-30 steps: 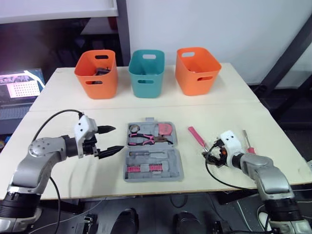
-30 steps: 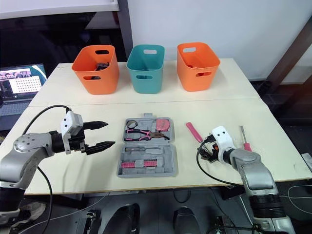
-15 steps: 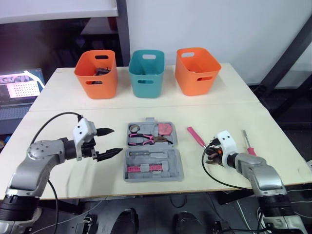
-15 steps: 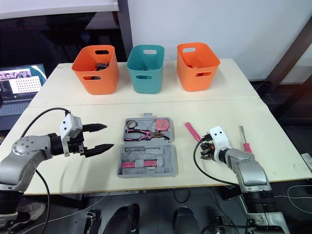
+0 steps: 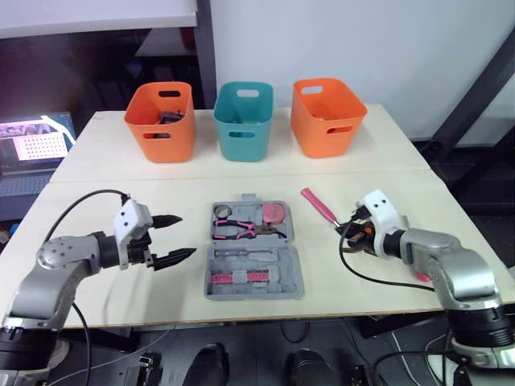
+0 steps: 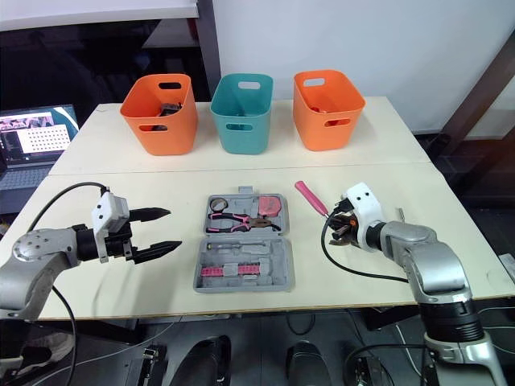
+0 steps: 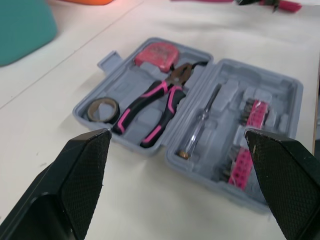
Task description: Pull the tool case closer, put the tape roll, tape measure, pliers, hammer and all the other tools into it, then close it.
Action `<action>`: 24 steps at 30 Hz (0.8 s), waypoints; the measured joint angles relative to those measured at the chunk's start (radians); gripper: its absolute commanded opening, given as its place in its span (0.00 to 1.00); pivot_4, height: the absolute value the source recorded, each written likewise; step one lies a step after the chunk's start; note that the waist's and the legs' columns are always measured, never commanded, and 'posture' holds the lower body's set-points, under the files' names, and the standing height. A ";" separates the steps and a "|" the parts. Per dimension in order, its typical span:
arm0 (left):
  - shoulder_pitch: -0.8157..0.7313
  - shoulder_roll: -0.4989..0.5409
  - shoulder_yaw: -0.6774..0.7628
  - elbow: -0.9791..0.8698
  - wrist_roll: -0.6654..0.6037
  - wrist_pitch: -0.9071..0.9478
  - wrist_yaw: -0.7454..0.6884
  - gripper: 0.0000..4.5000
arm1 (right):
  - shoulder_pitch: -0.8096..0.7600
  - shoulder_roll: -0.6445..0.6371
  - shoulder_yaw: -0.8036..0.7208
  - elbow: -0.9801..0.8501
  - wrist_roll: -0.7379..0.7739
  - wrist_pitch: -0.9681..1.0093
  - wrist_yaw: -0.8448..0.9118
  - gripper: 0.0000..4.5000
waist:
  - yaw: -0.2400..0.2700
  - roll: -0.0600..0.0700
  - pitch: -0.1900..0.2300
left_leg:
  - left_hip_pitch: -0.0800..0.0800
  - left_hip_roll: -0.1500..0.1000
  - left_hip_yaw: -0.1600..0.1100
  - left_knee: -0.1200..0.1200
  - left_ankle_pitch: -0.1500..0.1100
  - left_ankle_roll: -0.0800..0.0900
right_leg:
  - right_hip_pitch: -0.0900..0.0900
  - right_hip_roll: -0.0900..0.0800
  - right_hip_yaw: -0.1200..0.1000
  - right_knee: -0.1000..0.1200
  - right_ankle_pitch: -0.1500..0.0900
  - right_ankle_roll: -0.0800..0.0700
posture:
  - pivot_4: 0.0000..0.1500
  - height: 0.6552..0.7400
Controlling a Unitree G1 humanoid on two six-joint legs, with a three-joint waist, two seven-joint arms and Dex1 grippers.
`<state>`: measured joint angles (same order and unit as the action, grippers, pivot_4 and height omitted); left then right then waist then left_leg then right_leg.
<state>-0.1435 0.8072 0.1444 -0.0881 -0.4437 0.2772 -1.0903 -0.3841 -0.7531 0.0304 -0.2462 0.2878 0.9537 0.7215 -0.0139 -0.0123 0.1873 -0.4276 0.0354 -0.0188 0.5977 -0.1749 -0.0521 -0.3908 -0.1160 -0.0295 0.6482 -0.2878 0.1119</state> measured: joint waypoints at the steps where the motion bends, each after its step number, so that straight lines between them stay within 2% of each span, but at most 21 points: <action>1: 0.012 0.004 0.012 0.006 0.000 -0.006 -0.001 1.00 | -0.030 -0.032 0.042 -0.019 -0.001 -0.001 0.037 0.02 | -0.004 0.000 0.000 | 0.000 0.000 0.000 0.000 0.000 0.000 | -0.001 0.000 0.000 0.000 0.000 0.000 | 1.00 1.00; 7: 0.100 0.020 0.079 0.016 0.001 -0.029 -0.004 1.00 | -0.290 -0.139 0.323 -0.100 -0.033 0.012 0.238 0.02 | -0.007 0.000 0.000 | 0.000 0.002 0.001 -0.002 0.000 0.000 | -0.003 0.000 0.000 0.000 0.000 0.000 | 1.00 1.00; 10: 0.161 0.022 0.107 -0.002 -0.008 -0.023 -0.015 1.00 | -0.427 -0.117 0.435 -0.094 -0.022 0.067 0.337 0.02 | -0.006 -0.001 0.001 | -0.001 0.002 0.002 -0.002 0.000 0.000 | -0.003 0.000 0.000 -0.001 0.000 0.000 | 1.00 1.00; 14: 0.249 0.023 0.183 -0.052 -0.032 -0.017 -0.008 1.00 | -0.584 -0.027 0.564 -0.027 -0.034 0.135 0.383 0.02 | -0.002 -0.001 0.001 | -0.001 0.002 0.002 -0.002 0.000 0.000 | -0.006 0.000 0.000 -0.001 0.001 -0.002 | 1.00 1.00; 19: 0.319 0.017 0.227 -0.092 -0.034 -0.022 0.018 1.00 | -0.647 0.098 0.683 0.050 -0.085 0.154 0.359 0.02 | -0.001 -0.001 0.000 | -0.003 0.002 0.003 -0.001 0.000 0.000 | -0.008 -0.001 0.000 -0.001 0.001 -0.002 | 1.00 1.00; 24: 0.336 0.015 0.228 -0.110 -0.037 -0.015 0.031 1.00 | -0.653 0.112 0.797 0.063 -0.126 0.160 0.361 0.02 | 0.000 -0.001 0.000 | -0.006 0.002 0.003 0.000 0.000 0.000 | -0.008 -0.001 0.000 -0.001 0.002 -0.002 | 1.00 1.00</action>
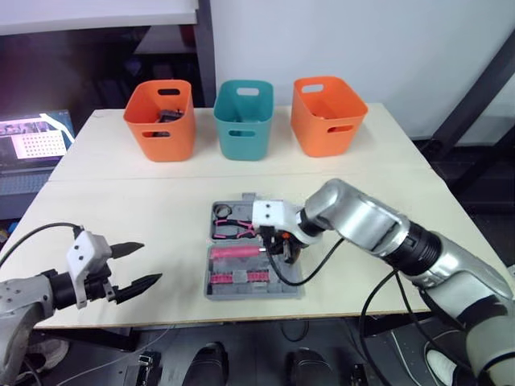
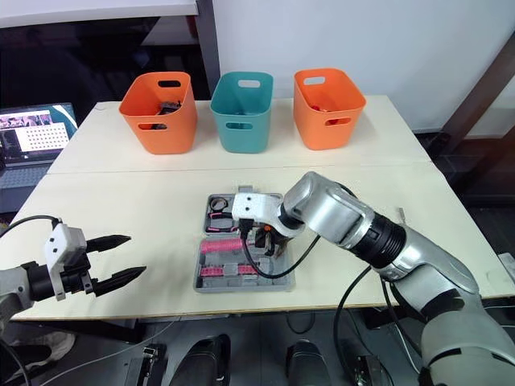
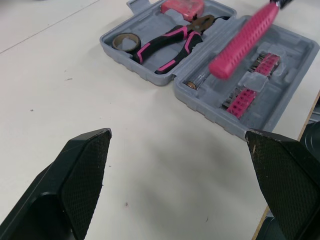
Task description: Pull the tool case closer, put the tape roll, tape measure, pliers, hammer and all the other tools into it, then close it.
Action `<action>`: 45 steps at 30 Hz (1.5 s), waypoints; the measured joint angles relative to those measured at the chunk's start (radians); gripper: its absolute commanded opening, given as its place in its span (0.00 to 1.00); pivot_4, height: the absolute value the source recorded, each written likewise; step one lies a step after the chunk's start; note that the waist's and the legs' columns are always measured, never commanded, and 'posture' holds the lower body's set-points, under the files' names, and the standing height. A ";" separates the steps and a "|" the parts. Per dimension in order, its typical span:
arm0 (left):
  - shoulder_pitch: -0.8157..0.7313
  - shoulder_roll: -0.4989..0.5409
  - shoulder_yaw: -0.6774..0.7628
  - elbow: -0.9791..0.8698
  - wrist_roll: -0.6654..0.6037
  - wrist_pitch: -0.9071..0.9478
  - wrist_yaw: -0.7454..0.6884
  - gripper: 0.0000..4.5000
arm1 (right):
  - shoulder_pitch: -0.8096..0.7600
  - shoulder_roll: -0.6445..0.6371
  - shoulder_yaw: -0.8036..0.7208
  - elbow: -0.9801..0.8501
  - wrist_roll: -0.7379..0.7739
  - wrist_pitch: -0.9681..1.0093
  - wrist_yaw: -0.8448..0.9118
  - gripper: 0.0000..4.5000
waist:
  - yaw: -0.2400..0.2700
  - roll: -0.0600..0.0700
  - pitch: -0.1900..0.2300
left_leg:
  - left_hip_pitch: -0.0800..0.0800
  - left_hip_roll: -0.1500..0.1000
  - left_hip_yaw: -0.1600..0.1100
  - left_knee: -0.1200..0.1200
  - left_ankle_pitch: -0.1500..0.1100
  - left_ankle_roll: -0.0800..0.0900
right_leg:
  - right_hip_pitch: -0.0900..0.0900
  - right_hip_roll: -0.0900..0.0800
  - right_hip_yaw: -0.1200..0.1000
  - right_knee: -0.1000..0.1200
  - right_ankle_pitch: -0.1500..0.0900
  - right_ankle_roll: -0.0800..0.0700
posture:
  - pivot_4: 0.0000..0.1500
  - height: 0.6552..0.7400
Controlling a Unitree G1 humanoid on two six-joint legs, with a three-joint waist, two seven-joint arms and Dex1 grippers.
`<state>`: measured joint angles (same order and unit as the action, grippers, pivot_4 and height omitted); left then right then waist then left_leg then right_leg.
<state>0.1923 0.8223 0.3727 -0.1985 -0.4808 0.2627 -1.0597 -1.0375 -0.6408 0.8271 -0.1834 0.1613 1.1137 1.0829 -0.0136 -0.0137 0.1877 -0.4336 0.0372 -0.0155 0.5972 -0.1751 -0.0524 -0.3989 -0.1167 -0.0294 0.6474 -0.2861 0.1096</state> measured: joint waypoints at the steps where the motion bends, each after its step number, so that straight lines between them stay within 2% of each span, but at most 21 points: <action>1: 0.000 0.000 0.000 -0.002 -0.001 0.003 0.000 1.00 | 0.000 0.007 0.010 0.002 -0.003 0.003 -0.001 0.02 | -0.002 0.000 0.000 | 0.000 0.000 0.000 0.000 0.000 0.000 | 0.000 0.000 0.000 0.000 0.000 0.000 | 1.00 1.00; 21: -0.011 0.000 -0.005 -0.003 0.014 0.011 0.016 1.00 | 0.057 0.149 0.036 0.157 -0.062 -0.034 -0.070 0.02 | -0.006 0.000 0.000 | 0.000 0.002 0.000 0.000 0.000 0.000 | -0.001 0.003 0.000 0.001 0.002 0.003 | 1.00 1.00; 36: -0.022 0.000 -0.036 -0.003 0.015 0.017 0.015 1.00 | 0.069 0.183 0.036 0.254 -0.121 -0.162 -0.057 0.02 | -0.006 0.000 0.000 | 0.000 0.006 0.000 0.000 0.000 0.000 | -0.002 0.008 0.000 0.001 0.003 0.002 | 1.00 1.00; 38: -0.022 0.000 -0.037 -0.003 0.015 0.017 0.015 1.00 | 0.076 0.188 0.028 0.266 -0.123 -0.168 -0.058 0.21 | -0.006 0.000 0.000 | 0.000 0.008 0.000 0.000 0.000 0.000 | -0.002 0.009 0.000 0.001 0.003 0.001 | 1.00 1.00; 39: -0.022 0.000 -0.038 -0.003 0.014 0.017 0.015 1.00 | 0.077 0.189 0.025 0.269 -0.126 -0.168 -0.062 0.27 | -0.005 0.000 0.000 | 0.000 0.009 0.000 0.000 0.000 0.000 | -0.002 0.010 0.000 0.001 0.004 0.000 | 1.00 1.00; 41: -0.022 0.000 -0.042 -0.003 0.014 0.017 0.014 1.00 | 0.077 0.188 0.006 0.268 -0.137 -0.168 -0.066 0.49 | -0.005 0.000 0.000 | 0.000 0.011 0.000 0.000 0.000 0.000 | -0.002 0.012 0.000 0.001 0.004 0.000 | 1.00 1.00; 45: -0.037 0.000 -0.046 0.001 0.015 0.016 0.012 1.00 | 0.086 0.171 -0.029 0.229 -0.139 -0.177 -0.064 0.49 | -0.003 0.000 0.000 | 0.000 0.013 0.000 -0.001 0.000 0.000 | -0.003 0.014 0.000 0.001 0.004 -0.001 | 1.00 1.00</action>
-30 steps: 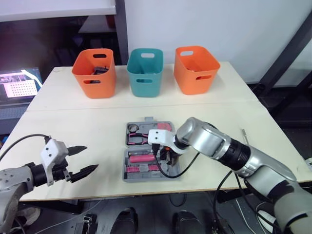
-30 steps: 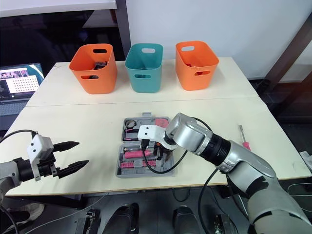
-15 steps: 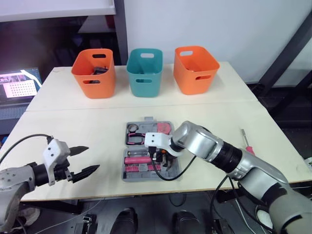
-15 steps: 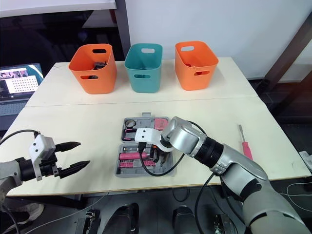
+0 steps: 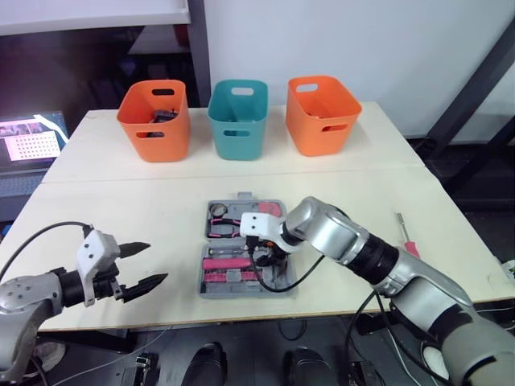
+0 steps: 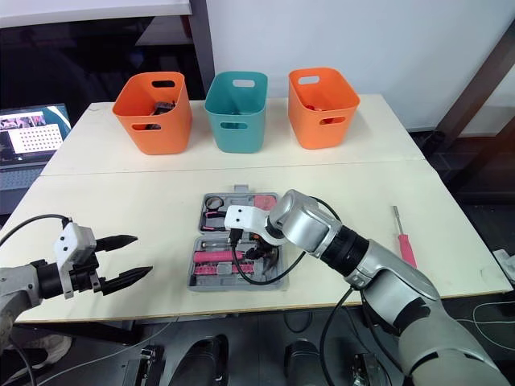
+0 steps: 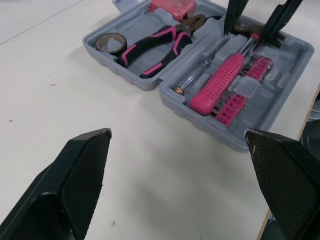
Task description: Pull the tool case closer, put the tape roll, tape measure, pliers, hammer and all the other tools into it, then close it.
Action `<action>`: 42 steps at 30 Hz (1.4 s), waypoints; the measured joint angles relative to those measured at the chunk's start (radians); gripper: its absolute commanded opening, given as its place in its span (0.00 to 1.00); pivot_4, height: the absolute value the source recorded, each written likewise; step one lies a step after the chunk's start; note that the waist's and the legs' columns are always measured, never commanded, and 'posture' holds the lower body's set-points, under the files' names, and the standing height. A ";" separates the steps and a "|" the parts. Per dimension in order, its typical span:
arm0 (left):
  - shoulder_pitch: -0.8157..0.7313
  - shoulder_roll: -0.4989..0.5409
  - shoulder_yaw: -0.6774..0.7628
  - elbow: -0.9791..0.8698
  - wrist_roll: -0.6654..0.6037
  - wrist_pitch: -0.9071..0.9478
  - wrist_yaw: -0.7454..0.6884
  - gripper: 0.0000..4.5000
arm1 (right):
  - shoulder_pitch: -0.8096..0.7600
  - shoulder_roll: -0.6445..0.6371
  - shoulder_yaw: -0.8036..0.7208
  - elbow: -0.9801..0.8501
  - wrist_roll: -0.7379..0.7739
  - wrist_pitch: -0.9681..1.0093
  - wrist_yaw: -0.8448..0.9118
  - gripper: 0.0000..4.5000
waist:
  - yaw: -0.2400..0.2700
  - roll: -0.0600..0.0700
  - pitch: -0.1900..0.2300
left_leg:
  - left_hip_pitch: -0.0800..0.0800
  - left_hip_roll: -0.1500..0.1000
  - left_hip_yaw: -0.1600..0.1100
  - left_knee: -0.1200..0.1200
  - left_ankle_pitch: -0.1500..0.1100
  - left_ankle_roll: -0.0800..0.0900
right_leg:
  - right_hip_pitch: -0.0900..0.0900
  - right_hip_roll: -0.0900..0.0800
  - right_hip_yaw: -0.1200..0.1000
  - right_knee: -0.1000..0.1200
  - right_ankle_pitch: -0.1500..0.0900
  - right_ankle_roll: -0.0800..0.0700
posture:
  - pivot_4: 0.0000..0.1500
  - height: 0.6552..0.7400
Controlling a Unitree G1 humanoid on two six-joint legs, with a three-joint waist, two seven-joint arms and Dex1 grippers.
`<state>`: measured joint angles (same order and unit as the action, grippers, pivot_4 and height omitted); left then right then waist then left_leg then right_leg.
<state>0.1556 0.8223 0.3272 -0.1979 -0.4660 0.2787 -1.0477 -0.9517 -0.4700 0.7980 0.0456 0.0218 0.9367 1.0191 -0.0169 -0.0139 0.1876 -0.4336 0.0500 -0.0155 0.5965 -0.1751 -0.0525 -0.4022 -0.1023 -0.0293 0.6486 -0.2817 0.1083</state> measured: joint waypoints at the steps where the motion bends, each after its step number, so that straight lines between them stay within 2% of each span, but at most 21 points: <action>1: -0.003 0.000 0.000 0.001 0.000 0.000 -0.001 1.00 | 0.009 -0.010 -0.015 -0.026 0.003 -0.003 0.004 0.49 | 0.000 0.000 0.000 | 0.000 0.000 0.000 0.000 0.000 0.000 | 0.000 0.000 0.000 0.000 0.000 0.000 | 1.00 1.00; 5: -0.005 0.000 -0.001 0.009 0.002 -0.003 -0.003 1.00 | 0.097 -0.032 -0.162 -0.157 0.066 -0.016 0.005 0.49 | 0.002 0.000 0.000 | -0.001 0.000 0.000 0.000 0.000 0.000 | 0.000 0.000 0.000 0.000 0.000 0.000 | 1.00 1.00; 9: -0.011 -0.002 -0.008 0.026 0.005 -0.008 -0.013 1.00 | 0.252 -0.016 -0.344 -0.264 0.130 -0.131 -0.058 0.49 | 0.004 -0.001 0.000 | -0.001 0.000 0.000 0.000 0.000 0.000 | 0.000 0.000 0.000 -0.001 0.000 -0.001 | 1.00 1.00; 12: -0.020 -0.004 -0.028 0.041 0.007 -0.012 -0.020 1.00 | 0.292 -0.020 -0.375 -0.257 0.146 -0.169 -0.066 0.32 | 0.003 -0.001 0.000 | -0.001 0.000 0.000 0.001 0.000 0.000 | 0.000 0.000 0.000 -0.001 -0.001 -0.004 | 1.00 1.00; 15: -0.043 -0.008 -0.042 0.048 0.010 -0.025 -0.027 1.00 | 0.314 0.005 -0.370 -0.216 0.123 -0.244 -0.100 0.01 | 0.000 -0.001 0.000 | -0.001 0.001 0.000 0.000 0.000 0.000 | 0.000 0.001 0.000 -0.001 -0.001 -0.004 | 1.00 1.00; 25: -0.065 -0.008 -0.048 0.073 0.022 -0.032 -0.041 1.00 | 0.340 0.101 -0.290 -0.003 0.021 -0.366 -0.167 0.01 | 0.003 -0.001 0.000 | -0.001 0.001 0.000 0.000 0.000 0.000 | 0.000 0.001 0.001 0.000 0.001 -0.001 | 1.00 1.00; 37: -0.069 -0.003 -0.047 0.080 0.030 -0.048 -0.056 1.00 | 0.384 0.132 -0.280 0.007 0.019 -0.390 -0.128 0.01 | 0.002 -0.001 0.000 | -0.001 0.001 0.000 0.000 0.000 0.000 | 0.000 0.002 0.001 0.000 0.001 -0.001 | 1.00 1.00; 42: -0.069 -0.003 -0.047 0.081 0.039 -0.050 -0.058 1.00 | 0.379 0.160 -0.277 0.077 -0.001 -0.426 -0.143 0.01 | 0.001 -0.001 0.000 | -0.001 0.001 0.000 0.000 0.000 0.000 | 0.000 0.002 0.001 0.000 0.001 -0.001 | 1.00 1.00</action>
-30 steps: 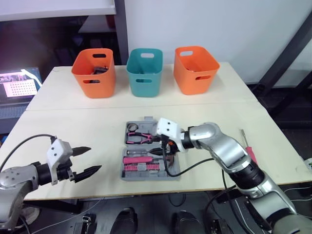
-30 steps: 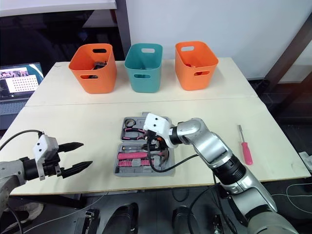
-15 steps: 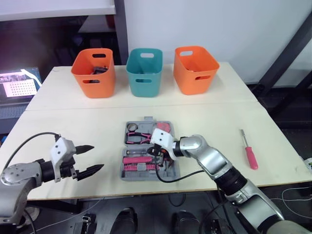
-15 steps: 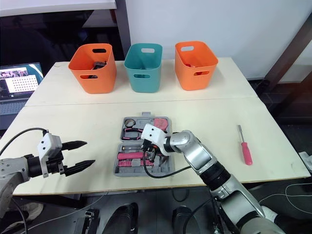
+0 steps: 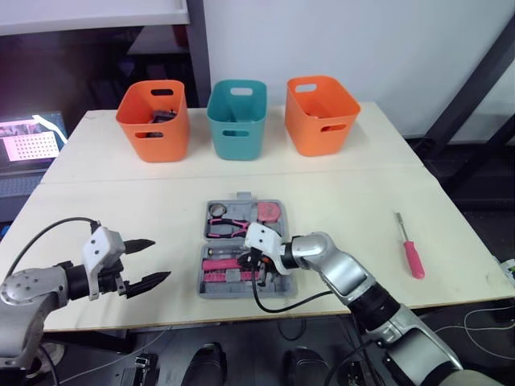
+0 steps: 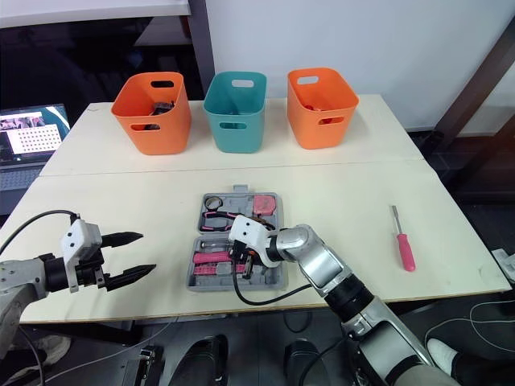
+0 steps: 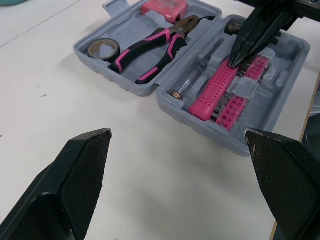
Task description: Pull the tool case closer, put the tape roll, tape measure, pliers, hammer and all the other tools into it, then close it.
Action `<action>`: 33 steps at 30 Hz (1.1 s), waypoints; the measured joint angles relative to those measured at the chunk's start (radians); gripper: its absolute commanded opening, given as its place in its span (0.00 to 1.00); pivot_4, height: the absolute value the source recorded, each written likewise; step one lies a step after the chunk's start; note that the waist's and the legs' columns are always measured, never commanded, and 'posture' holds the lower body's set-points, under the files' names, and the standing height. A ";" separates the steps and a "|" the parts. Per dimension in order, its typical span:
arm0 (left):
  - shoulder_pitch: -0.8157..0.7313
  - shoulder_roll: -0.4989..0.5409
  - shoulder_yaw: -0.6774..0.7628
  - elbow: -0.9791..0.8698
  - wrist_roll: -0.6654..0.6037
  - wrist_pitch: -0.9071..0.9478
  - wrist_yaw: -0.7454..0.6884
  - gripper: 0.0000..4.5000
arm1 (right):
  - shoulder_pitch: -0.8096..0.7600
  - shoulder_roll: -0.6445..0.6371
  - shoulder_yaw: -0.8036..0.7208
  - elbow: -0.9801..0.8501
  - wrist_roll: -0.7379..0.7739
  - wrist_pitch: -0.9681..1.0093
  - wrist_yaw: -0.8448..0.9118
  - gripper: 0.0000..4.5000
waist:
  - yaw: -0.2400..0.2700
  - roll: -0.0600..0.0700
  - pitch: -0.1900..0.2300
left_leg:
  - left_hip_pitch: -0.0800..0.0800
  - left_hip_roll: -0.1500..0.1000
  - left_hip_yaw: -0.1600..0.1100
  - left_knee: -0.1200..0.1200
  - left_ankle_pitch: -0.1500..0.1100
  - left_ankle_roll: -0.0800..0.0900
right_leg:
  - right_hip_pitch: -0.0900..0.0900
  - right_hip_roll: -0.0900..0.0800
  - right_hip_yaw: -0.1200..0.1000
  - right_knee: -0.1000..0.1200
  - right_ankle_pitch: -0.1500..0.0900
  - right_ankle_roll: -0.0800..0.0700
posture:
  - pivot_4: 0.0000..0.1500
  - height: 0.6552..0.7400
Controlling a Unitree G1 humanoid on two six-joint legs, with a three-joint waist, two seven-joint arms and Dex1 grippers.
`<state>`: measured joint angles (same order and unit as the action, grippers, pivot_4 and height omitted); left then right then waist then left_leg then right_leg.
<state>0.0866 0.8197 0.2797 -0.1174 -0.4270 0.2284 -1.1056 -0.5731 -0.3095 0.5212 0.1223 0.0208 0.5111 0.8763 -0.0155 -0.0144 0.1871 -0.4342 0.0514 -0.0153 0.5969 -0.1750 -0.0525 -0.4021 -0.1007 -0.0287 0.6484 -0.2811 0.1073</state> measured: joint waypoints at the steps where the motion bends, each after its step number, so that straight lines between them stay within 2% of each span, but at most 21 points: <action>1: 0.000 0.000 0.000 0.000 0.001 0.000 0.000 1.00 | -0.001 0.001 0.000 0.007 -0.002 -0.006 0.000 0.01 | 0.000 0.000 0.000 | 0.000 0.000 0.000 0.000 0.000 0.000 | 0.000 0.000 0.000 0.000 0.000 0.000 | 1.00 1.00; 11: 0.000 0.003 0.000 0.000 0.003 0.000 -0.003 1.00 | -0.007 0.006 0.008 0.058 -0.018 -0.033 0.032 0.01 | 0.000 -0.001 -0.004 | 0.009 0.000 0.000 -0.001 0.000 0.000 | 0.009 0.000 0.000 -0.001 -0.002 -0.003 | 1.00 1.00; 24: 0.023 0.027 0.011 -0.001 0.004 0.000 -0.006 1.00 | -0.023 0.045 -0.004 0.155 -0.008 0.001 0.093 0.01 | -0.002 -0.003 -0.020 | 0.013 0.001 0.000 -0.003 -0.001 -0.001 | 0.008 0.000 0.000 -0.003 -0.004 -0.007 | 1.00 1.00; 30: 0.030 0.027 0.018 -0.004 0.000 0.005 -0.003 1.00 | 0.018 0.051 -0.079 0.140 0.037 -0.038 0.091 0.01 | -0.001 -0.003 -0.019 | 0.008 0.001 0.000 -0.003 0.000 0.000 | 0.006 0.000 0.000 -0.001 -0.004 -0.007 | 1.00 1.00; 33: 0.026 0.027 0.028 -0.004 -0.007 0.010 -0.003 1.00 | 0.020 0.030 -0.163 0.045 0.084 -0.032 0.079 0.01 | 0.002 -0.002 -0.018 | 0.007 0.001 0.000 -0.003 0.000 0.000 | 0.005 0.000 0.000 -0.001 -0.004 -0.007 | 1.00 1.00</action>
<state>0.1126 0.8465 0.3077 -0.1210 -0.4345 0.2380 -1.1083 -0.5530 -0.2792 0.3581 0.1675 0.1044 0.4788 0.9550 -0.0134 -0.0167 0.1692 -0.4277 0.0522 -0.0151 0.5941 -0.1753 -0.0529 -0.3969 -0.1008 -0.0286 0.6471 -0.2849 0.1006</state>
